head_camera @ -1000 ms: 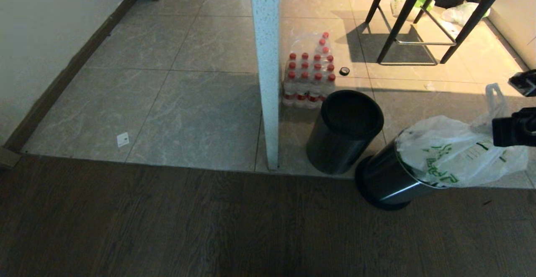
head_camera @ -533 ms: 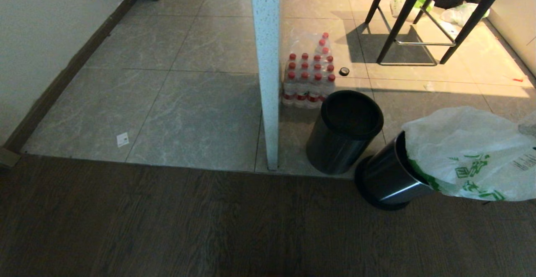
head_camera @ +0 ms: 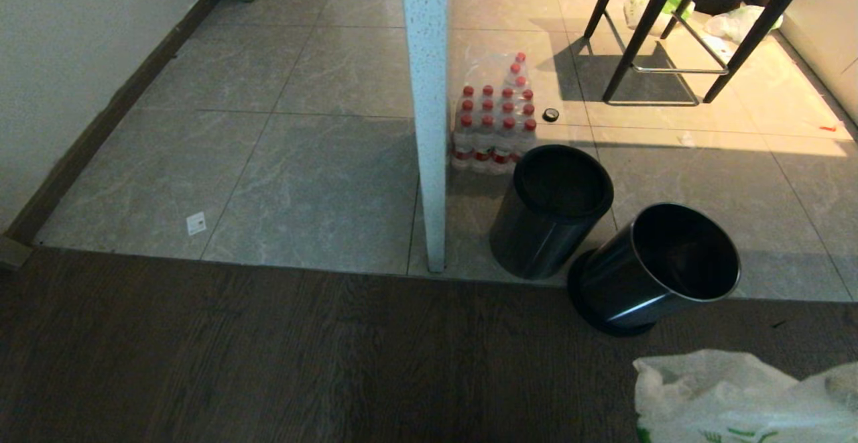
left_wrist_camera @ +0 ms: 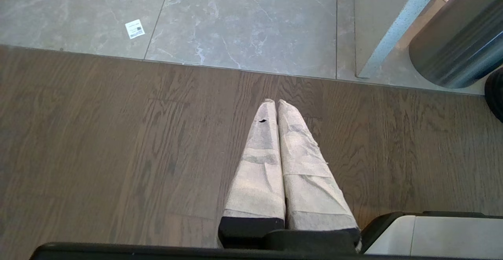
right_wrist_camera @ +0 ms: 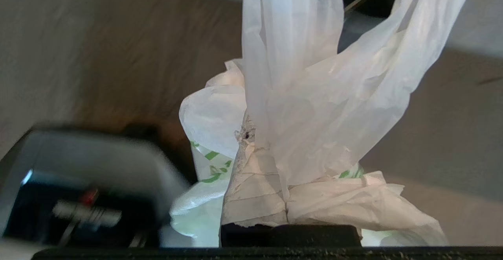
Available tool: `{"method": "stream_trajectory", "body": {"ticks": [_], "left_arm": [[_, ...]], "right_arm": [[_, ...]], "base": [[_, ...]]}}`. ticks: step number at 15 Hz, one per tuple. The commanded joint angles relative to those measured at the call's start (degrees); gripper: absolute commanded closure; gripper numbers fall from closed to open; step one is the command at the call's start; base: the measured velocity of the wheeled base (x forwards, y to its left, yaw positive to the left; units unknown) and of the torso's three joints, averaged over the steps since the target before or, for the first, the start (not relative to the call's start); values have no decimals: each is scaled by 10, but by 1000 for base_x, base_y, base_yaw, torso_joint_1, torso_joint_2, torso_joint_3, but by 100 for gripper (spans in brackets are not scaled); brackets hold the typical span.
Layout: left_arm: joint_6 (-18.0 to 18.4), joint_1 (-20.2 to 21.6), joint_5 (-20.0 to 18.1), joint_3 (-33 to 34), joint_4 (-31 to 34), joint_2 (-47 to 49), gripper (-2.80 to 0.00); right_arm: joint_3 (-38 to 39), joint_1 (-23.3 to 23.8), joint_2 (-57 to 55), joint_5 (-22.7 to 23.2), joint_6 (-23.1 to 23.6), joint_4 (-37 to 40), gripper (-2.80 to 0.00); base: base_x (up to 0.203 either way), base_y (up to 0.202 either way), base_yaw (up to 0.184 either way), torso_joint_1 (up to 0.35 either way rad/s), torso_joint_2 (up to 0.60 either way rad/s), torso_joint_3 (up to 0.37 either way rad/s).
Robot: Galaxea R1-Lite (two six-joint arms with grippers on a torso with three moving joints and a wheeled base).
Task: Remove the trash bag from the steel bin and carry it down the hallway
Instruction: Put the trash bag at the door
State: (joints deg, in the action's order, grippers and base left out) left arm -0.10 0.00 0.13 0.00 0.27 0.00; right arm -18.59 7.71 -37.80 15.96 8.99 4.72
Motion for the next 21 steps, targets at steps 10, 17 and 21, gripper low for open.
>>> {"method": "stream_trajectory", "body": {"ticks": [10, 17, 21], "left_arm": [[0, 0, 0, 0, 0, 0, 0], [0, 0, 0, 0, 0, 0, 0], [0, 0, 0, 0, 0, 0, 0]], "right_arm": [[158, -70, 355, -88, -53, -34, 0], [187, -73, 379, -166, -114, -76, 0], [187, -73, 379, -166, -117, -74, 0]], "base": [[0, 0, 0, 0, 0, 0], [0, 0, 0, 0, 0, 0], [0, 0, 0, 0, 0, 0]]}}
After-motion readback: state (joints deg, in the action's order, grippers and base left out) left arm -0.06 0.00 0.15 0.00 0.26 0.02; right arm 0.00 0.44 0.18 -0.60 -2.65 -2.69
